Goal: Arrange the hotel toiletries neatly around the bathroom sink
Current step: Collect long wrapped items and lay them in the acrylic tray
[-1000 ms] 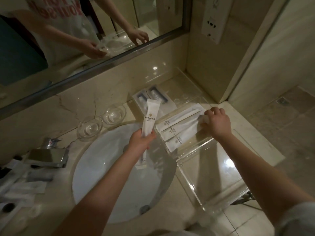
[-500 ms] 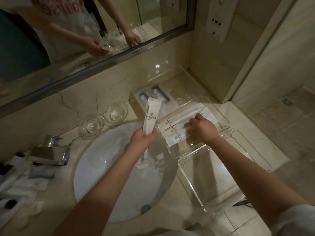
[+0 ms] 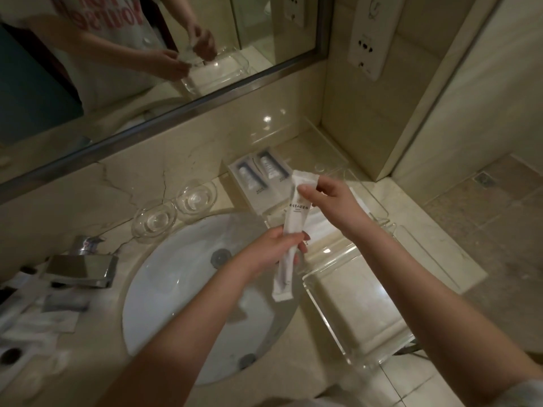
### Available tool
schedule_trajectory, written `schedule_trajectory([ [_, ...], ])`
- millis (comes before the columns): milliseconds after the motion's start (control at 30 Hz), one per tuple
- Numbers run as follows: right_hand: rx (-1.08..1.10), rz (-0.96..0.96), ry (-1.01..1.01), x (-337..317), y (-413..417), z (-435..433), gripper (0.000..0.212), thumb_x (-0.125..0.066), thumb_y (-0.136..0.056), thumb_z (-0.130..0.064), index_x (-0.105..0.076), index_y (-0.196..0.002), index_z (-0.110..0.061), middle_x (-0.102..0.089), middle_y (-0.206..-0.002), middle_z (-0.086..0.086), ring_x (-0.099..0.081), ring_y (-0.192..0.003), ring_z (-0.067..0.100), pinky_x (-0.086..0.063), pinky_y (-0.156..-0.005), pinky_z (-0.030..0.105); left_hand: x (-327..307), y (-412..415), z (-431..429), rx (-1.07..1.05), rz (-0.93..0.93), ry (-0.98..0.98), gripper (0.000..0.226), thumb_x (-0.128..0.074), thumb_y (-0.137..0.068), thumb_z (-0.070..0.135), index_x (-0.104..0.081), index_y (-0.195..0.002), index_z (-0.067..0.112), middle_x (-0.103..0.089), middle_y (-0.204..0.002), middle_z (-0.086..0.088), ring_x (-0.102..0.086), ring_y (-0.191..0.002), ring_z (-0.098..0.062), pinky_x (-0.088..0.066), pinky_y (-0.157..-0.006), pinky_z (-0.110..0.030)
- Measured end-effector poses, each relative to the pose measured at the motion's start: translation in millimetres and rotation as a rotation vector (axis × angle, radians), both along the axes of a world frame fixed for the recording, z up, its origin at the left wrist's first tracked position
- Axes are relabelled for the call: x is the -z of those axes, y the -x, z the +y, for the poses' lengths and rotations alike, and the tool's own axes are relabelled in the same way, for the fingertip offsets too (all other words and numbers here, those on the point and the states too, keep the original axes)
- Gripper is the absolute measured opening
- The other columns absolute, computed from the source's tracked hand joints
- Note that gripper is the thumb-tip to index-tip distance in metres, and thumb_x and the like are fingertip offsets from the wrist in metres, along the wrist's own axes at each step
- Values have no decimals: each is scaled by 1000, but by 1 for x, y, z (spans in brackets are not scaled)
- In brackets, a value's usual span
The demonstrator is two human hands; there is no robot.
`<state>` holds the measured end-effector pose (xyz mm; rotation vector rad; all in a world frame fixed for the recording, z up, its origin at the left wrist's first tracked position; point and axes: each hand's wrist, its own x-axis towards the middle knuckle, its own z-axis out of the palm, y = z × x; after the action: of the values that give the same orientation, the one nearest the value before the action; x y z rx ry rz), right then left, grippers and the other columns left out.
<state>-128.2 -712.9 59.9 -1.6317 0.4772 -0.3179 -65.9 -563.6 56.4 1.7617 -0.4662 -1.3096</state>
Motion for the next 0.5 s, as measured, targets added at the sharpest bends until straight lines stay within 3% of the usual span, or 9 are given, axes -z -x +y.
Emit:
schedule_trajectory([
  [133,-95,49,81,-9,-4,-3,30,-61,-83,-30,-67,-86,-1,-61,-78,15,-56,-74,19,-46,-72,37,-6,-2,2,24,22,74,16,-48,-95,17,-64,-97,16,-73,-85,6,-68,-86,-15,-52,-87,-32],
  [267,18,-12,92,-17,2,0,12,-55,-93,-21,-65,-95,-15,-61,-77,-3,-56,-69,4,-45,-66,19,-12,-2,0,-245,5,190,16,-48,-94,10,-63,-89,11,-73,-72,2,-69,-72,-15,-54,-81,-38],
  [367,69,88,-16,-5,18,-1,19,-49,-95,-28,-61,-107,-18,-64,-88,-1,-60,-77,12,-48,-70,26,-16,-8,1,-576,57,345,16,-48,-94,6,-57,-107,1,-71,-88,-8,-70,-79,-17,-58,-72,-29],
  [500,-131,281,-235,21,42,16,22,-48,-95,-32,-61,-103,-16,-67,-92,6,-65,-79,20,-53,-75,33,-18,-8,1,-752,168,562,17,-48,-93,3,-56,-107,9,-64,-108,-17,-63,-104,-27,-53,-90,-37],
])
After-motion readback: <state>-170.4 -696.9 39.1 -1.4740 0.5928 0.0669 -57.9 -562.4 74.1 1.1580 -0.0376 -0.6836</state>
